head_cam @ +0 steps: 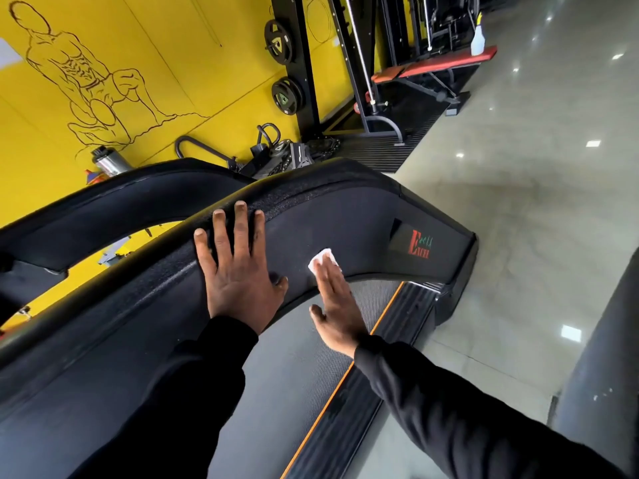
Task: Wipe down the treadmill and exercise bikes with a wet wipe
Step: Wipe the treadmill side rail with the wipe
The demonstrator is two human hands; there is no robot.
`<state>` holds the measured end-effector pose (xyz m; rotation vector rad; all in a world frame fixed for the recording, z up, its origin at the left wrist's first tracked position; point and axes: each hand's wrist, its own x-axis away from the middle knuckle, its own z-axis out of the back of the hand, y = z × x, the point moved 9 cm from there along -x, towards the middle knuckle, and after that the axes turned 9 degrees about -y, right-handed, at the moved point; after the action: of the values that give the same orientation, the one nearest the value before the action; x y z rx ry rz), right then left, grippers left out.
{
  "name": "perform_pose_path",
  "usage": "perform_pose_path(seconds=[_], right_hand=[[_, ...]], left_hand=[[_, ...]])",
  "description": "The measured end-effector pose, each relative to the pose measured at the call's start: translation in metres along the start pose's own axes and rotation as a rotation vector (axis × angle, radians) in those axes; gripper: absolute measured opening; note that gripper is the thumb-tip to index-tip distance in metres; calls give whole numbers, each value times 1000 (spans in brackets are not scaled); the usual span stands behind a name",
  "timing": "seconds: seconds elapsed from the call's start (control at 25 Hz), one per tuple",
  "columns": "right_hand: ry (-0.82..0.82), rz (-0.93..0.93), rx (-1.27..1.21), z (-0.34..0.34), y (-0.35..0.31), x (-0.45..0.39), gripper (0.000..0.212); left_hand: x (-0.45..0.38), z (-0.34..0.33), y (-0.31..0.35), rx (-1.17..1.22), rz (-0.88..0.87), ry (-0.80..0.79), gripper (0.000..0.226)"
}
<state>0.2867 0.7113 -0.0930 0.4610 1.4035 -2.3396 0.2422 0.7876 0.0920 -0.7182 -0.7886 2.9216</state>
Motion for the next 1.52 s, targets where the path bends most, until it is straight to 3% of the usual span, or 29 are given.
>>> perform_pose_path(seconds=[0.08, 0.12, 0.28, 0.4, 0.44, 0.6, 0.72, 0.88, 1.0, 1.04, 1.16, 1.2, 1.32, 1.44, 1.52], right_hand=[[80, -250, -115, 8, 30, -2, 75], [88, -288, -142, 5, 29, -2, 75], [-66, -19, -18, -18, -19, 19, 80], [2, -270, -127, -6, -3, 9, 78], [14, -272, -138, -6, -16, 6, 76], [-59, 17, -2, -19, -56, 15, 79], [9, -239, -115, -8, -33, 6, 76], [-63, 60, 49, -10, -66, 13, 78], [20, -202, -37, 18, -39, -13, 77], [43, -198, -49, 22, -47, -18, 76], [-24, 80, 98, 9, -77, -8, 78], [-44, 88, 119, 9, -72, -10, 79], [26, -150, -20, 28, -54, -28, 78], [-1, 112, 104, 19, -99, -20, 78], [-23, 146, 141, 25, -84, -27, 78]], left_hand=[[2, 0, 0, -3, 2, -8, 111], [2, 0, 0, -1, -4, -10, 111], [3, 4, 0, 12, -55, 8, 110], [16, 10, -13, 23, -36, 11, 109], [22, 12, -23, 39, -2, 18, 109], [33, 13, -51, 52, 68, 36, 112], [34, 10, -49, 53, 65, 19, 113], [35, 10, -47, 49, 56, 22, 113], [34, 9, -48, 44, 59, 17, 114], [35, 9, -48, 43, 59, 13, 115], [34, 8, -47, 43, 59, 5, 115], [34, 8, -48, 45, 60, 9, 115], [34, 9, -47, 53, 61, -2, 116], [35, 9, -47, 53, 61, -6, 117], [33, 10, -47, 57, 62, -10, 117]])
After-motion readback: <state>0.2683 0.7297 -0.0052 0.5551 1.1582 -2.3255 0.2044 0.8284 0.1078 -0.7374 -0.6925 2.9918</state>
